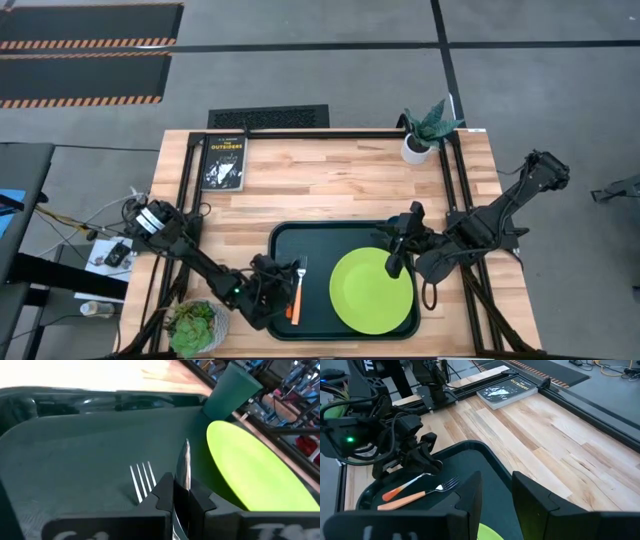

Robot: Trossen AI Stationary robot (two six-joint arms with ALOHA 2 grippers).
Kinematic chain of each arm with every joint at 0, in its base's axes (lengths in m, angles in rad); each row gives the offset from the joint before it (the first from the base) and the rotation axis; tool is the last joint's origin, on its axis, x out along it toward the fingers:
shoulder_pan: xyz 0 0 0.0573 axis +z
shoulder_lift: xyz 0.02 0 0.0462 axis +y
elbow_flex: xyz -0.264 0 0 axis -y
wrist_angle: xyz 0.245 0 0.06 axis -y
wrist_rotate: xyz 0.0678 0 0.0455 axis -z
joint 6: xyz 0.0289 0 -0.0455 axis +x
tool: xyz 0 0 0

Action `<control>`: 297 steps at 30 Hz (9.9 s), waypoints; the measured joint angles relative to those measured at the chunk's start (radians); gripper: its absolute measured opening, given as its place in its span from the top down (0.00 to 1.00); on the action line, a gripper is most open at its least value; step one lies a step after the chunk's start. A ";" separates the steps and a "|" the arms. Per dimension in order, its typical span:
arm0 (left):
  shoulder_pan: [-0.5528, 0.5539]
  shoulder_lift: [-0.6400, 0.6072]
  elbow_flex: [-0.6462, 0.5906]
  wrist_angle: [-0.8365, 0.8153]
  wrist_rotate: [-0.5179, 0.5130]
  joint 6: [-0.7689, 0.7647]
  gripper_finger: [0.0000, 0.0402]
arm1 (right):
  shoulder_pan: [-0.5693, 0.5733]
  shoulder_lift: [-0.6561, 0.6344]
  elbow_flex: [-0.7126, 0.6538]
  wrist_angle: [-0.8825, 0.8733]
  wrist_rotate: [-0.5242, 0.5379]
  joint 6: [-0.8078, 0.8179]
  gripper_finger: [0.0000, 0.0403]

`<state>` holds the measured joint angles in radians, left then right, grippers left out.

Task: Pick and place plate/cup/fork/spoon on tray
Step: Put the orange spoon on the black serving tray to the left of the light orange fork, then adjust the light orange fork on the black serving tray, then return to Home Position

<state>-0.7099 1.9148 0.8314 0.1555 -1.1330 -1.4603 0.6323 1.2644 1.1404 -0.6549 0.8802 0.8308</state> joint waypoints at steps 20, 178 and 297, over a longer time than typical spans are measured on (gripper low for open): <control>0.005 0.002 0.000 0.023 0.001 0.018 1.00 | 0.000 0.000 0.000 0.000 0.000 0.000 0.68; 0.036 -0.725 0.035 -0.884 -0.185 0.125 0.58 | -0.373 0.797 0.322 0.452 -0.722 -0.363 0.68; -0.115 -1.653 -0.366 -1.617 -0.258 -0.552 0.58 | -0.599 -1.263 -0.869 0.583 -0.482 -0.405 0.72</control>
<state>-0.8251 0.2617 0.4653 -1.4617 -1.3911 -2.0122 0.0333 0.0015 0.2711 -0.0715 0.3986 0.4259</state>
